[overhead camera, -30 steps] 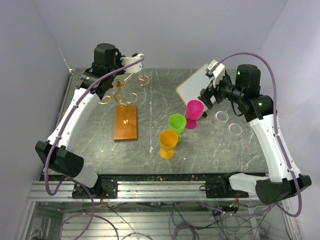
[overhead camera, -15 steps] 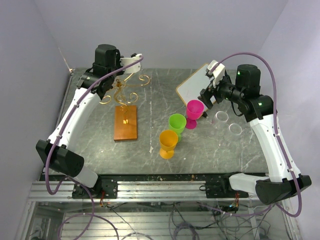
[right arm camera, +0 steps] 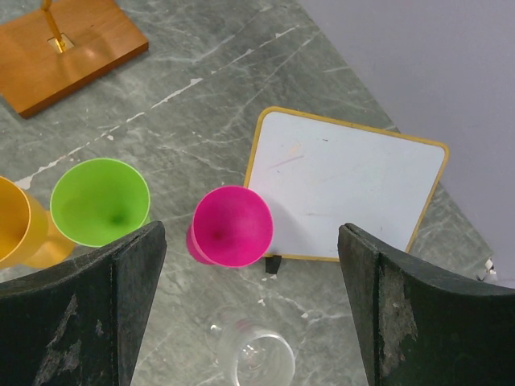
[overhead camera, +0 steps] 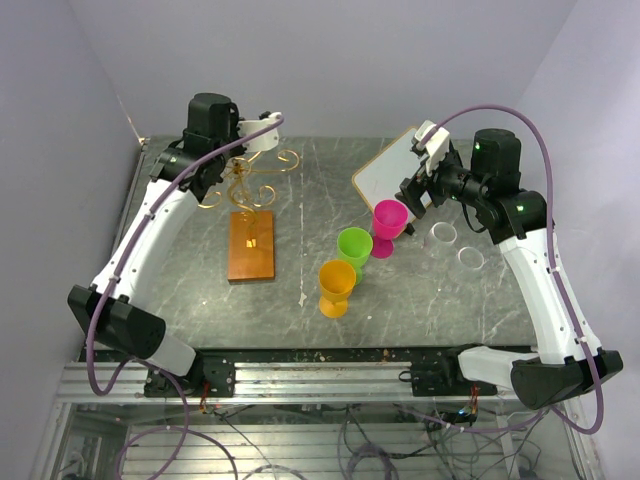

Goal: Place the wine glass upside down on the wine glass rack

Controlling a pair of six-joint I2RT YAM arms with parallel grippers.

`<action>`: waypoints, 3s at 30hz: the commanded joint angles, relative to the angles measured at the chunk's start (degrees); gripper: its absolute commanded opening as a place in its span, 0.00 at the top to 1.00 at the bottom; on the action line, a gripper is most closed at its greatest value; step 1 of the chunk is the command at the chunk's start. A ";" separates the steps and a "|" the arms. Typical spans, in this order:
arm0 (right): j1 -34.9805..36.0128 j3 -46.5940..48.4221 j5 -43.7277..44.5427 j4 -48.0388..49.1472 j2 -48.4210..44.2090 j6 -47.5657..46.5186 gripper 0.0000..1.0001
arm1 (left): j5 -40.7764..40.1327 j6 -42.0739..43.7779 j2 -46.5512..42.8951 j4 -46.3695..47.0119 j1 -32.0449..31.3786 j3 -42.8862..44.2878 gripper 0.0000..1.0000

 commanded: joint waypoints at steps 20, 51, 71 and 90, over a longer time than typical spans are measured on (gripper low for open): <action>-0.58 -0.57 -0.14 -0.48 -0.78 -0.65 0.11 | 5.05 -3.06 -1.34 -2.01 -0.06 0.61 0.91; -0.53 -0.92 0.71 -0.32 -0.53 -0.91 0.11 | 4.21 -3.22 -3.98 -2.91 -0.08 -2.69 0.64; -0.58 -2.09 4.49 -1.24 -1.50 -2.05 0.02 | 3.11 -4.05 -7.41 -6.36 -0.08 -0.76 0.29; -1.88 -3.79 8.05 -3.48 2.83 2.34 0.03 | -2.38 -15.68 -11.73 -3.41 1.54 5.02 0.01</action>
